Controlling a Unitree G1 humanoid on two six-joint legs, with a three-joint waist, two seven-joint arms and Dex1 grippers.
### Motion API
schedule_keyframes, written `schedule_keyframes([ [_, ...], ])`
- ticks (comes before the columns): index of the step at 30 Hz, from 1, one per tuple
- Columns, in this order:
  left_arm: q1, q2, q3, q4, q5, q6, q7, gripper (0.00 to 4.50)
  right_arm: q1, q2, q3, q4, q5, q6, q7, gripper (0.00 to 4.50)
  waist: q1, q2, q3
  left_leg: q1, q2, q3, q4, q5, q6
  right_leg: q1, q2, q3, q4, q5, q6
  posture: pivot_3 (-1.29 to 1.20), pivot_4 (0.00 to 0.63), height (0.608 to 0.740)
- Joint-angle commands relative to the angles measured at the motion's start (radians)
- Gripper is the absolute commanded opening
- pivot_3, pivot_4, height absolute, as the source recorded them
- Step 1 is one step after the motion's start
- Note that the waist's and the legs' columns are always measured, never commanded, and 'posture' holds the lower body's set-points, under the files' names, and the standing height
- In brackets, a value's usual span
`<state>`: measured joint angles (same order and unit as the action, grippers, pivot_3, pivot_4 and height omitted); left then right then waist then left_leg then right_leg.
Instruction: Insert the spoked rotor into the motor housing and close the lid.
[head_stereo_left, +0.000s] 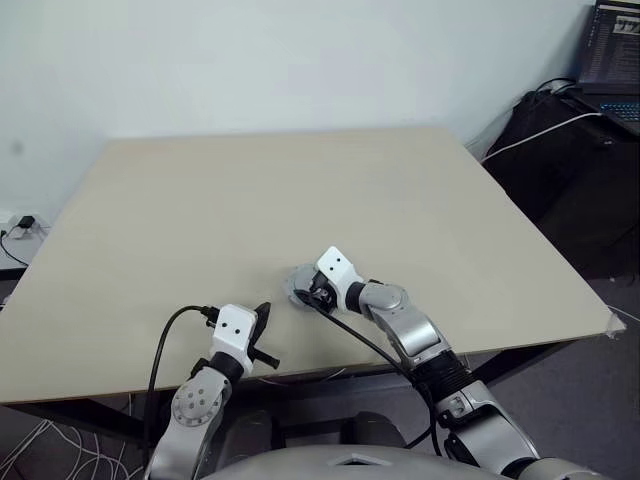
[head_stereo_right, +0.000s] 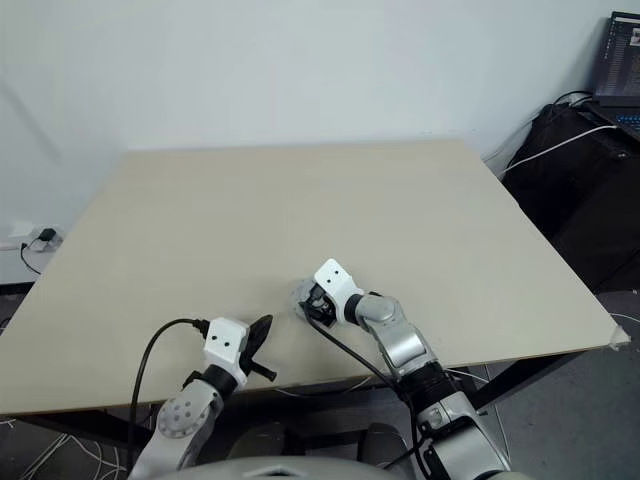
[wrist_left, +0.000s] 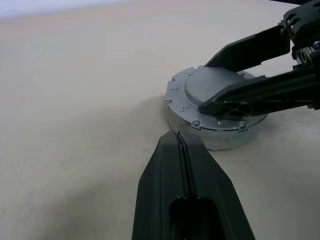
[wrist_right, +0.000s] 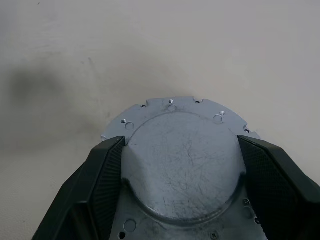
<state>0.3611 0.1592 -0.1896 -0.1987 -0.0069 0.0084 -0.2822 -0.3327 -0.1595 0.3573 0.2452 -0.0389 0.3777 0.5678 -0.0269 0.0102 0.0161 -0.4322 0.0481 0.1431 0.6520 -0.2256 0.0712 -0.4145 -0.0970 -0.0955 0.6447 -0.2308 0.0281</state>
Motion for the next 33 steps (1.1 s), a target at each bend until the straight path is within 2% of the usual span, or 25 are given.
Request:
schedule_keyframes([
  [1, -0.006, -0.007, -0.005, -0.028, -0.003, -0.019, 0.006, 0.00, -0.003, -0.014, 0.011, 0.028, -0.016, 0.020, 0.011, 3.21, 0.000, 0.000, 0.000, 0.000, 0.000, 0.000, 0.000, 0.000, 0.000, 0.000, 0.000, 0.000, 0.000, 0.000, 0.000, 0.00, 0.000, 0.740],
  [9, -0.001, -0.010, -0.007, -0.022, -0.004, -0.024, 0.007, 0.00, 0.002, -0.005, -0.038, 0.003, 0.042, 0.080, 0.031, 3.21, 0.003, 0.000, 0.000, 0.000, 0.000, 0.000, -0.001, 0.000, 0.000, 0.000, 0.000, 0.000, -0.001, 0.000, 0.000, 0.00, 0.000, 0.740],
  [16, -0.001, -0.012, -0.008, -0.023, -0.004, -0.023, 0.010, 0.00, 0.010, -0.031, 0.000, -0.020, 0.018, 0.066, 0.046, 3.21, 0.003, 0.000, 0.000, 0.000, 0.000, 0.000, -0.002, 0.000, 0.000, 0.000, -0.001, 0.000, -0.002, 0.000, 0.000, 0.00, 0.000, 0.740],
  [21, 0.000, -0.015, -0.007, -0.020, -0.005, -0.026, 0.010, 0.00, 0.008, -0.040, 0.015, -0.012, -0.004, 0.041, 0.027, 3.21, 0.003, 0.000, 0.000, 0.000, 0.000, 0.000, -0.002, 0.000, 0.000, 0.000, -0.001, 0.000, -0.002, 0.000, 0.000, 0.00, 0.000, 0.740],
  [33, 0.003, -0.019, -0.002, -0.003, -0.009, -0.040, 0.008, 0.00, 0.001, 0.001, -0.041, 0.002, 0.026, 0.085, -0.028, 3.21, 0.002, 0.001, 0.000, 0.000, 0.000, 0.000, -0.003, 0.000, 0.000, 0.000, -0.001, 0.000, -0.001, 0.000, 0.000, 0.00, 0.000, 0.740],
])
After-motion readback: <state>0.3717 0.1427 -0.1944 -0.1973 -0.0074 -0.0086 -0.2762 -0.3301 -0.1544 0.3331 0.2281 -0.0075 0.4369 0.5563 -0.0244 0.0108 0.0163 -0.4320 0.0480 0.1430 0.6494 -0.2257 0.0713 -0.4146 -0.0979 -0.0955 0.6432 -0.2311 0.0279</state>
